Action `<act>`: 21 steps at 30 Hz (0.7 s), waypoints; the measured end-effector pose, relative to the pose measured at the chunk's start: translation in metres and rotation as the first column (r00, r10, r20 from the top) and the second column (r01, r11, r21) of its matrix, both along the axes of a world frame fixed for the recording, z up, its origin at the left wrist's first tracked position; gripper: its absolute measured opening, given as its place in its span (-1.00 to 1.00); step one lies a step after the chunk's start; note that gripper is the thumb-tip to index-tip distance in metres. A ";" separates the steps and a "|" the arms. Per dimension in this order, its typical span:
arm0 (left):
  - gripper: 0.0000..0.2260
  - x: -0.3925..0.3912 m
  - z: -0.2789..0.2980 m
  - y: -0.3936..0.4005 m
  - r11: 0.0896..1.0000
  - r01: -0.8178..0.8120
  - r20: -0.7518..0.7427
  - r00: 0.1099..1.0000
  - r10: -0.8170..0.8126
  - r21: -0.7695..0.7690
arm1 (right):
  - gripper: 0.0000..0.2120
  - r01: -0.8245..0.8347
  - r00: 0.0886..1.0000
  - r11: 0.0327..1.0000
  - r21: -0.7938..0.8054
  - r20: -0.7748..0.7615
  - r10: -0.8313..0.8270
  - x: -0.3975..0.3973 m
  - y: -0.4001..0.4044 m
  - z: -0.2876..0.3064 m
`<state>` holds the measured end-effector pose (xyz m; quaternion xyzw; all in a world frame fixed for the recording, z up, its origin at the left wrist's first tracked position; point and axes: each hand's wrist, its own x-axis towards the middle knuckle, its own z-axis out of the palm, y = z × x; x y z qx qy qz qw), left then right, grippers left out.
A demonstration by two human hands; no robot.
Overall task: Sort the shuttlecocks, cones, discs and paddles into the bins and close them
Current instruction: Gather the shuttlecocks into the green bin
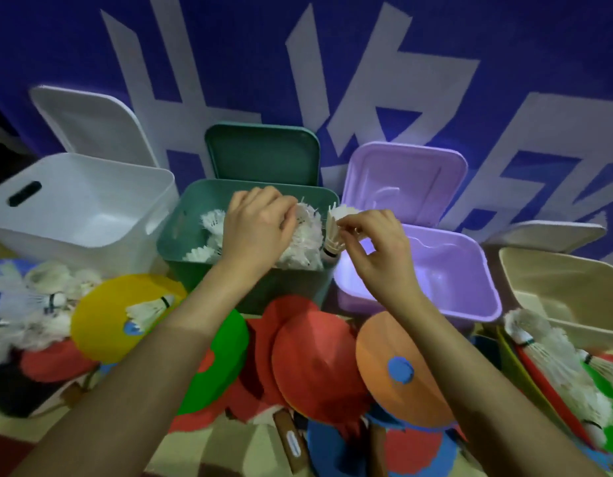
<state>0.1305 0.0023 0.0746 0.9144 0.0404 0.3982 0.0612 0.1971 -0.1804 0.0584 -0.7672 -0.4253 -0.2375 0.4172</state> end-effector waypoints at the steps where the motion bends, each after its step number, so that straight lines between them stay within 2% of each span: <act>1: -0.83 0.003 -0.002 0.018 1.000 -0.011 -0.017 1.000 0.011 0.013 | -0.92 0.006 1.000 1.000 0.003 -0.020 -0.006 0.003 0.015 -0.002; 7: -0.91 0.003 -0.029 0.108 0.980 -0.168 -0.192 0.964 0.186 0.106 | -0.93 -0.018 0.990 1.000 -0.003 -0.142 0.017 0.010 0.096 -0.023; 10: -0.89 -0.004 -0.052 0.137 0.961 -0.245 -0.422 0.863 0.277 0.131 | -0.94 -0.076 0.980 0.996 -0.048 -0.188 0.065 0.007 0.132 -0.037; 12: -0.77 -0.008 -0.070 0.148 0.959 -0.259 -0.567 0.775 0.278 0.117 | -0.95 -0.107 0.973 0.991 -0.080 -0.214 0.088 0.006 0.151 -0.047; 16: -0.66 -0.012 -0.084 0.158 0.972 -0.228 -0.603 0.768 0.215 0.056 | -0.96 -0.131 0.959 0.989 -0.066 -0.261 0.110 -0.001 0.170 -0.054; 18: -0.66 -0.011 -0.083 0.161 0.972 -0.217 -0.638 0.737 0.223 0.089 | -0.96 -0.139 0.964 0.990 -0.031 -0.234 0.128 -0.006 0.174 -0.051; 21: -0.66 -0.013 -0.082 0.165 0.977 -0.207 -0.686 0.703 0.189 0.058 | -0.96 -0.138 0.969 0.990 0.010 -0.204 0.137 -0.012 0.182 -0.048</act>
